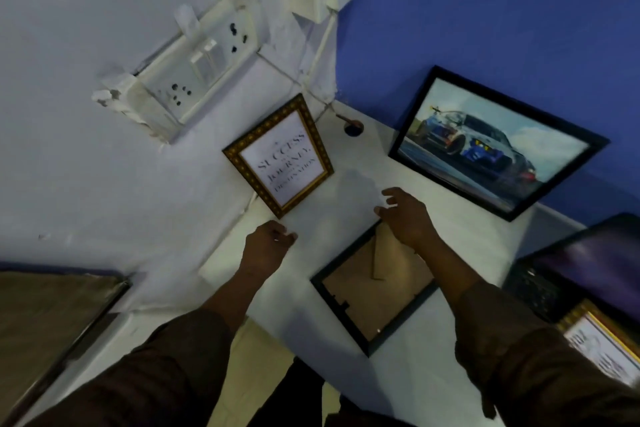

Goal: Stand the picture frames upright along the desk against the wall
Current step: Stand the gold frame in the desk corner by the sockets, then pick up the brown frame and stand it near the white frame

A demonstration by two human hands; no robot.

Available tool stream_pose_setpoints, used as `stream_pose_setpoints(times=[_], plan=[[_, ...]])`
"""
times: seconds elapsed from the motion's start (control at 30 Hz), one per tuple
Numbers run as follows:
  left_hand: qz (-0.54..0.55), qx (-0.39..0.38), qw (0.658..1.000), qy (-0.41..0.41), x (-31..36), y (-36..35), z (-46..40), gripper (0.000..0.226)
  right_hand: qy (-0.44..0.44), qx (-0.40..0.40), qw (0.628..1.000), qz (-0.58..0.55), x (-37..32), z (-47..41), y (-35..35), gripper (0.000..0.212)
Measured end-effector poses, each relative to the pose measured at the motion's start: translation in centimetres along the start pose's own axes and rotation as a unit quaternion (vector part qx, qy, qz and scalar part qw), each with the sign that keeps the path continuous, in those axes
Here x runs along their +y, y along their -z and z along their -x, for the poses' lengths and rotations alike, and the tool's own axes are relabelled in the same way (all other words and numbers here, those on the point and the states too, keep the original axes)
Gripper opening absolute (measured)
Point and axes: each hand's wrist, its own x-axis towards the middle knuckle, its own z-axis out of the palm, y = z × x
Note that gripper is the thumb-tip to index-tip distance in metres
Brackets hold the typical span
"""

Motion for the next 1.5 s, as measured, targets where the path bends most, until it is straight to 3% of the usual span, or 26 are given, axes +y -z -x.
stream_pose_setpoints(times=[0.13, 0.3, 0.5, 0.67, 0.8, 0.97, 1.07, 1.17, 1.3, 1.47, 1.5], plan=[[-0.064, -0.097, 0.993, 0.012, -0.3, -4.3, 2.2, 0.045, -0.022, 0.058, 0.998, 0.028, 5.8, 5.3, 1.3, 0.043], [-0.132, -0.141, 0.981, 0.001, -0.3, -8.2, 4.9, 0.041, -0.09, 0.107, 0.99, 0.019, 9.9, 11.2, 1.4, 0.044], [-0.143, -0.135, 0.98, -0.034, -2.6, -10.6, 2.4, 0.049, -0.205, 0.056, 0.975, -0.059, 10.9, 15.3, -2.1, 0.055], [-0.107, -0.157, 0.982, 0.012, -0.1, -9.8, 3.0, 0.044, -0.298, 0.155, 0.925, -0.176, 9.5, 15.6, -6.0, 0.067], [-0.128, -0.189, 0.973, 0.027, -0.7, -9.1, 2.7, 0.027, -0.334, 0.168, 0.896, -0.239, 9.0, 15.5, -6.7, 0.07], [-0.085, -0.238, 0.967, -0.035, -2.0, -7.6, 2.1, 0.027, -0.285, 0.199, 0.899, -0.268, 9.9, 16.5, -6.1, 0.054], [0.004, -0.27, 0.96, -0.071, -1.8, -6.1, 2.2, 0.039, -0.208, 0.168, 0.939, -0.214, 10.5, 17.5, -5.3, 0.05], [0.04, -0.296, 0.949, -0.105, -0.4, -5.1, 2.5, 0.037, -0.132, 0.137, 0.976, -0.109, 9.8, 18.6, -4.2, 0.05], [0.117, -0.332, 0.935, -0.042, 3.2, -3.7, 4.6, 0.028, -0.041, 0.164, 0.984, -0.056, 8.7, 20.2, -2.2, 0.051], [0.195, -0.324, 0.926, 0.001, 7.1, -3.2, 9.2, 0.027, 0.026, 0.234, 0.969, -0.079, 8.3, 23.4, 0.8, 0.013], [0.189, -0.312, 0.931, -0.004, 7.6, -3.4, 10.0, 0.031, 0.033, 0.242, 0.966, -0.086, 8.1, 24.2, 1.5, 0.015]])
